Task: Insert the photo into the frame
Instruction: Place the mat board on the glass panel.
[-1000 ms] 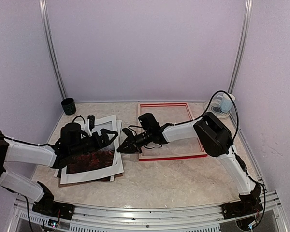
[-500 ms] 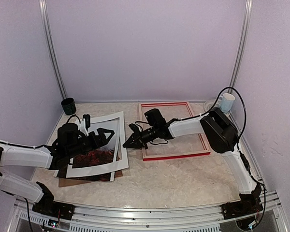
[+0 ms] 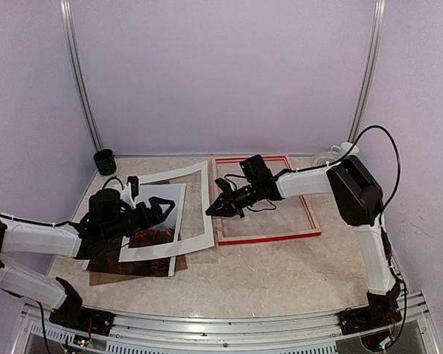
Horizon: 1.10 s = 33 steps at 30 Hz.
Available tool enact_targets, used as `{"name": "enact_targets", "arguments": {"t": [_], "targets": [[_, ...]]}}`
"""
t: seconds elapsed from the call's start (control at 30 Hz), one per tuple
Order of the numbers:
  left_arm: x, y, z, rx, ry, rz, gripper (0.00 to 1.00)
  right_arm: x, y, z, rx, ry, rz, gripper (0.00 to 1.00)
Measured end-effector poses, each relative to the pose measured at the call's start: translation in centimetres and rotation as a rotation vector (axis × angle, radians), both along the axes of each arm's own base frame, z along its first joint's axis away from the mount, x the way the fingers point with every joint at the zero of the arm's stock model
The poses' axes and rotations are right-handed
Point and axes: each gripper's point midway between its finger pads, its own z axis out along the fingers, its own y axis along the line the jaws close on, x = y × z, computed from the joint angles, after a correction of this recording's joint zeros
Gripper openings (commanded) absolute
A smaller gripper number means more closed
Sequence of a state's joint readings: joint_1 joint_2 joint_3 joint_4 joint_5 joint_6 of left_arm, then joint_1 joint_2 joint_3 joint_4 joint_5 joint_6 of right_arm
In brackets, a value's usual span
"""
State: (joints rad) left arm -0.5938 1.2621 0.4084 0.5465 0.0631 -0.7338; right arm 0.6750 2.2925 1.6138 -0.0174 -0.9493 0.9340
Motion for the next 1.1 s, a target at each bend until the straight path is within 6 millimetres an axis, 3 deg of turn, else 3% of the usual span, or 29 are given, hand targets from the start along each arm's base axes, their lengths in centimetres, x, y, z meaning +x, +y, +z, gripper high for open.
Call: {"name": "enact_targets", "arguments": {"t": [0.23, 0.67, 1.1], "targets": [[0.1, -0.1, -1.0, 0.013, 0.021, -0.002, 0.99, 1.8, -4.3, -0.1, -0.049, -0.035, -0.026, 0.01], [0.3, -0.4, -1.9, 0.018, 0.035, -0.008, 0.99, 1.1, -8.6, -2.9, -0.133, -0.058, 0.027, 0.02], [0.4, -0.7, -2.7, 0.019, 0.045, -0.020, 0.99, 2.5, -14.0, -4.4, -0.190, -0.091, -0.017, 0.05]]}}
